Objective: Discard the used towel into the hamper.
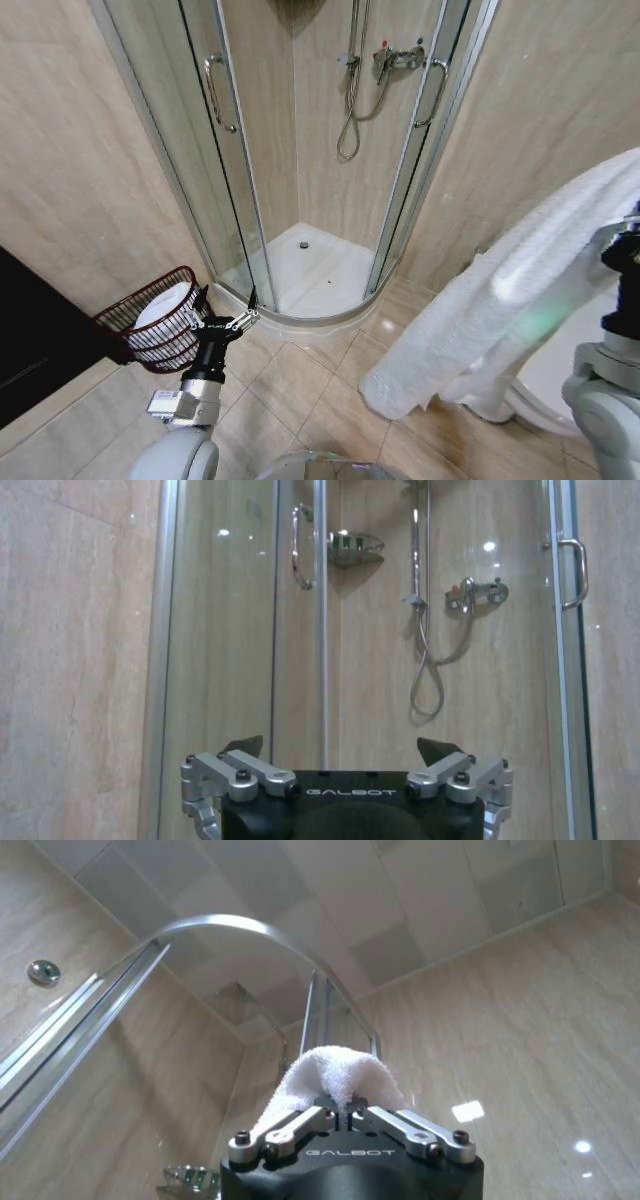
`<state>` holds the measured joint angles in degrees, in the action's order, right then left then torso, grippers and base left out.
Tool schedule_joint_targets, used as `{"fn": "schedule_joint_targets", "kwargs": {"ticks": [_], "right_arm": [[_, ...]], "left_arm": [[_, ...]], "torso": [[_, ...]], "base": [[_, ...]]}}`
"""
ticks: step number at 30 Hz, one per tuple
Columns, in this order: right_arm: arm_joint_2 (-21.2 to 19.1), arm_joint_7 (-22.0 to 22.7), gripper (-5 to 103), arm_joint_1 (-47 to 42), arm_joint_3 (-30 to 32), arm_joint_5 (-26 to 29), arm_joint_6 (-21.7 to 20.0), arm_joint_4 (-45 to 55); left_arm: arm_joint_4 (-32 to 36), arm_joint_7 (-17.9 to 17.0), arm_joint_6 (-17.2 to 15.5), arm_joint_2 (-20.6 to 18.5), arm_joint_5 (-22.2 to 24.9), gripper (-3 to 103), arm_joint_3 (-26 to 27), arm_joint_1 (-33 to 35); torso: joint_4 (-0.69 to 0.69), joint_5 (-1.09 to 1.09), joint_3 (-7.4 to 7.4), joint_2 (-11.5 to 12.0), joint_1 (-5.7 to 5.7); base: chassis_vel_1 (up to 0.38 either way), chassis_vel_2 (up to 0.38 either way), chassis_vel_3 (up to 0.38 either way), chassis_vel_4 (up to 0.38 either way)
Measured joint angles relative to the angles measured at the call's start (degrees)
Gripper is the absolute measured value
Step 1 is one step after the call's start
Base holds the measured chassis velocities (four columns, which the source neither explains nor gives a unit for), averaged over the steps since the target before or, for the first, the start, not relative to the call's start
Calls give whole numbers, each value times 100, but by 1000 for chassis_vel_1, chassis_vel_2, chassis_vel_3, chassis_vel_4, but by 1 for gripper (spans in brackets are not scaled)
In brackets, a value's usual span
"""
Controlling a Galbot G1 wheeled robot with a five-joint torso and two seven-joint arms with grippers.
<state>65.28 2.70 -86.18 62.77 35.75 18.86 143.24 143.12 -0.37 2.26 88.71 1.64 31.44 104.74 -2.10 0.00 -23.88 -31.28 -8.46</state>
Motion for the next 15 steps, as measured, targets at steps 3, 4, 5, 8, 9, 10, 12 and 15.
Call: {"fn": "schedule_joint_targets", "kwargs": {"ticks": [3, 4, 5, 8, 9, 10, 12, 15], "right_arm": [[8, -12, 3, -15, 0, -6, 0, 0], [8, -13, 3, -16, -1, -7, 0, 0], [7, -14, 3, -17, -2, -7, 0, 0], [6, -15, 3, -17, -3, -8, 0, 0], [6, -16, 3, -18, -5, -9, 0, 0], [6, -17, 3, -18, -6, -9, 0, 0], [5, -18, 3, -16, -7, -9, 0, 0], [2, -19, 3, -14, -8, -9, 0, 0]], "left_arm": [[0, 0, 0, 0, 0, 100, 0, 0], [0, 0, 0, 0, 0, 100, 0, 0], [0, 0, 0, 0, 0, 100, 0, 0], [0, 0, 0, 0, 0, 100, 0, 0], [0, 0, 0, 0, 0, 100, 0, 0], [0, 0, 0, 0, 0, 100, 0, 0], [0, 0, 0, 0, 0, 100, 0, 0], [0, 0, 0, 0, 0, 100, 0, 0]], "torso": [[0, 0, -37, -63, -26], [0, 0, -60, -98, -39], [0, 0, -80, -127, -49], [0, 0, -114, -184, -71], [0, 0, -138, -224, -87], [0, 0, -160, -258, -100], [0, 0, -181, -293, -114], [0, 0, -220, -357, -139]], "base": [[0, 0, 0, 0], [0, 0, 0, 0], [0, 0, 0, 0], [0, 0, 0, 0], [0, 0, 0, 0], [0, 0, 0, 0], [0, 0, 0, 0], [0, 0, 0, 0]]}}
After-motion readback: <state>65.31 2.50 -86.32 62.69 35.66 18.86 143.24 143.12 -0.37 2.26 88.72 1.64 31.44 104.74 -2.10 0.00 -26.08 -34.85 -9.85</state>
